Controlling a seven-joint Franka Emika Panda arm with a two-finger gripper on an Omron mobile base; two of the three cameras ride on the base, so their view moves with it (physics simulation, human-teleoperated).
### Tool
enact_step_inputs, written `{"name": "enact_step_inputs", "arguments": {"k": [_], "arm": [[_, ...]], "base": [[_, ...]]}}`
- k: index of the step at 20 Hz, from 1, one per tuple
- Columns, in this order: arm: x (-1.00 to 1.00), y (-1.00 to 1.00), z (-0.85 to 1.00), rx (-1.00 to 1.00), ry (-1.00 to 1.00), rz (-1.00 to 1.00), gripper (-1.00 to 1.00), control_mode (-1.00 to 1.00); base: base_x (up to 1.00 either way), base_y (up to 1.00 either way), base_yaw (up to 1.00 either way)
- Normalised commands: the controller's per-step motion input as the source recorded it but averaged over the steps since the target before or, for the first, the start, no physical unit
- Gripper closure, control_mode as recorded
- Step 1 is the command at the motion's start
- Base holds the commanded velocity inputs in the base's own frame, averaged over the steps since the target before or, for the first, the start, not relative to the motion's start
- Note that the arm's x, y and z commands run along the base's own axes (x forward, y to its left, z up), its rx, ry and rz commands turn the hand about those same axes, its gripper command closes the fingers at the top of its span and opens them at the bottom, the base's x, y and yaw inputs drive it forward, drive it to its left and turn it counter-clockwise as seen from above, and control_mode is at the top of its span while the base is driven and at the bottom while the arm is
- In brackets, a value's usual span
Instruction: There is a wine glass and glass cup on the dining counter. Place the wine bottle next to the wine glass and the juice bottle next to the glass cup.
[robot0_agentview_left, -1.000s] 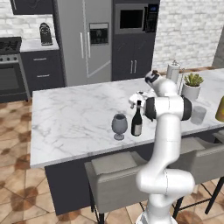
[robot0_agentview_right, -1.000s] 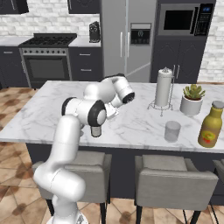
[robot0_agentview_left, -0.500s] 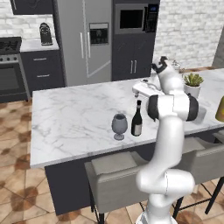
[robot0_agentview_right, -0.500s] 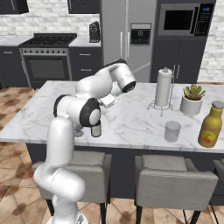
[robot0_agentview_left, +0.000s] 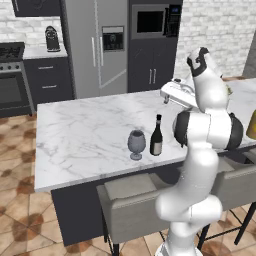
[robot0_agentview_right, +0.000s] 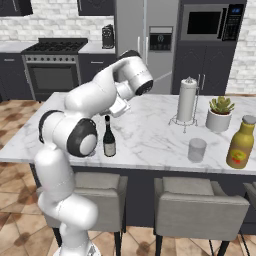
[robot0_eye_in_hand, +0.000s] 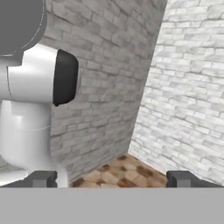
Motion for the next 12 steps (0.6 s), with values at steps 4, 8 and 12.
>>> {"name": "enact_step_inputs", "arguments": {"k": [4, 8, 12], "arm": [[-1.00, 0.00, 0.26, 0.00, -0.01, 0.00, -1.00, -1.00], [-1.00, 0.01, 0.05, 0.00, 0.00, -0.03, -1.00, -1.00], [-1.00, 0.05, -0.07, -0.01, 0.02, -0.05, -1.00, -1.00]], "base": [[0.00, 0.00, 0.00], [0.00, 0.00, 0.00], [0.00, 0.00, 0.00]]}}
